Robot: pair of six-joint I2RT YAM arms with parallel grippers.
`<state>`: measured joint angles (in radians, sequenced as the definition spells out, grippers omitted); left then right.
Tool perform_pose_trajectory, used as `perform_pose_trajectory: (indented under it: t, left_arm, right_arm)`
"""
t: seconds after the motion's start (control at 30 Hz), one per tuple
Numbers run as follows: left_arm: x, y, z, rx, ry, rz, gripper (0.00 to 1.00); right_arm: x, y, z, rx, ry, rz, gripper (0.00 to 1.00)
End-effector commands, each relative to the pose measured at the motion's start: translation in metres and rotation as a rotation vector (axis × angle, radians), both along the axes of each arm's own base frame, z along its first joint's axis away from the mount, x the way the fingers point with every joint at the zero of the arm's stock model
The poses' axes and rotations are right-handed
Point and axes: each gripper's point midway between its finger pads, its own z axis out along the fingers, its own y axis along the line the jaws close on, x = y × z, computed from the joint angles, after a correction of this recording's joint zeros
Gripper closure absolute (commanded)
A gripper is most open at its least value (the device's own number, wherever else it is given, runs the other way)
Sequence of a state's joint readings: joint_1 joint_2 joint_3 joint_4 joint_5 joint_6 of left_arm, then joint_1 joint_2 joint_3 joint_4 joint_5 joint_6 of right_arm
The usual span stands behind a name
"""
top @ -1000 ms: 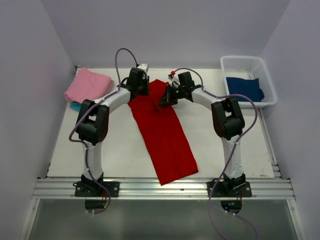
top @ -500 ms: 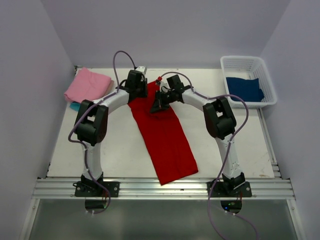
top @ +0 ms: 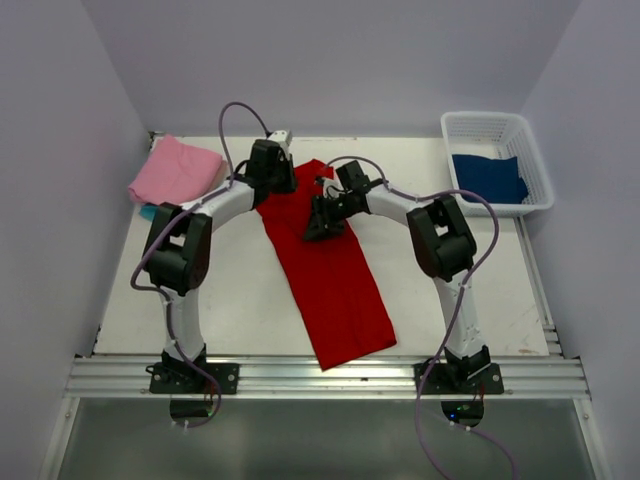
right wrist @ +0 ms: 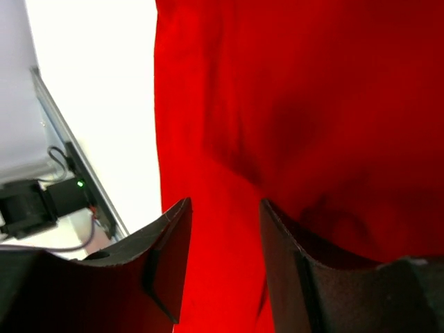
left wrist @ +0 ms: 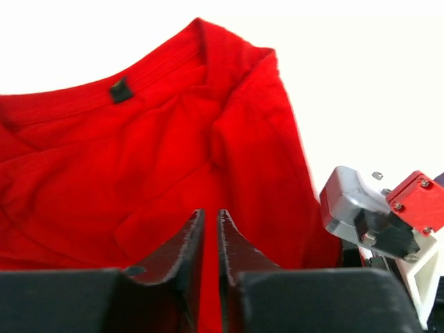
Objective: Fold and stack the t-shirts
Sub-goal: Rotate the tshirt 90 degrees
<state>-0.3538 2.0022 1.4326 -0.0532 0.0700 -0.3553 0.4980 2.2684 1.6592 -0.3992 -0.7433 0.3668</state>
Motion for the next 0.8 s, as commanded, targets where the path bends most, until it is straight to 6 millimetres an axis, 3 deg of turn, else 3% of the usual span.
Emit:
perform_pose_trajectory:
  t: [0.0,0.03,0.17,0.2,0.27,0.3,0.37,0.4,0.47,0.5,0.57,0.63,0.67,0.73,0.77]
  left_arm:
    - [0.004,-0.017,0.045,-0.109,-0.106,-0.079,0.87]
    - [-0.001,-0.024,0.044,-0.135,-0.095,-0.119,0.92]
    - [-0.010,-0.036,0.030,-0.196,-0.051,-0.170,1.00]
    - [-0.011,-0.039,0.019,-0.212,-0.026,-0.171,1.00]
    - [-0.013,-0.048,0.010,-0.252,-0.006,-0.202,1.00]
    - [-0.014,-0.050,-0.005,-0.268,0.031,-0.196,1.00]
    - [-0.009,-0.057,-0.012,-0.293,0.046,-0.208,1.00]
    - [-0.008,-0.060,-0.029,-0.301,0.087,-0.208,1.00]
    - [0.000,-0.066,-0.032,-0.315,0.097,-0.211,1.00]
    - [0.001,-0.067,-0.046,-0.320,0.130,-0.200,1.00]
    - [0.006,-0.067,-0.050,-0.322,0.147,-0.183,1.00]
    - [0.006,-0.065,-0.058,-0.320,0.167,-0.151,1.00]
    - [0.006,-0.064,-0.060,-0.321,0.170,-0.140,1.00]
    - [0.005,-0.061,-0.064,-0.319,0.166,-0.126,1.00]
    - [0.005,-0.061,-0.063,-0.324,0.164,-0.122,1.00]
  right_arm:
    - [0.022,-0.009,0.065,0.109,-0.136,-0.094,0.52]
    - [0.030,-0.012,0.090,0.142,-0.207,-0.120,0.53]
    - [0.039,-0.036,0.116,0.097,-0.287,-0.215,0.58]
    - [0.039,-0.040,0.119,0.076,-0.307,-0.226,0.68]
    - [0.038,-0.052,0.124,0.026,-0.333,-0.273,0.79]
    - [0.036,-0.056,0.123,0.007,-0.340,-0.279,0.88]
    - [0.032,-0.068,0.116,-0.049,-0.341,-0.315,0.99]
    - [0.027,-0.073,0.120,-0.063,-0.351,-0.324,1.00]
    - [0.020,-0.086,0.108,-0.121,-0.345,-0.353,1.00]
    - [0.014,-0.091,0.115,-0.127,-0.359,-0.364,1.00]
    - [0.002,-0.103,0.103,-0.165,-0.339,-0.387,1.00]
    - [-0.006,-0.112,0.109,-0.187,-0.365,-0.418,1.00]
    - [-0.016,-0.117,0.097,-0.208,-0.346,-0.420,1.00]
    - [-0.024,-0.123,0.102,-0.210,-0.366,-0.438,1.00]
    - [-0.033,-0.126,0.092,-0.226,-0.344,-0.437,1.00]
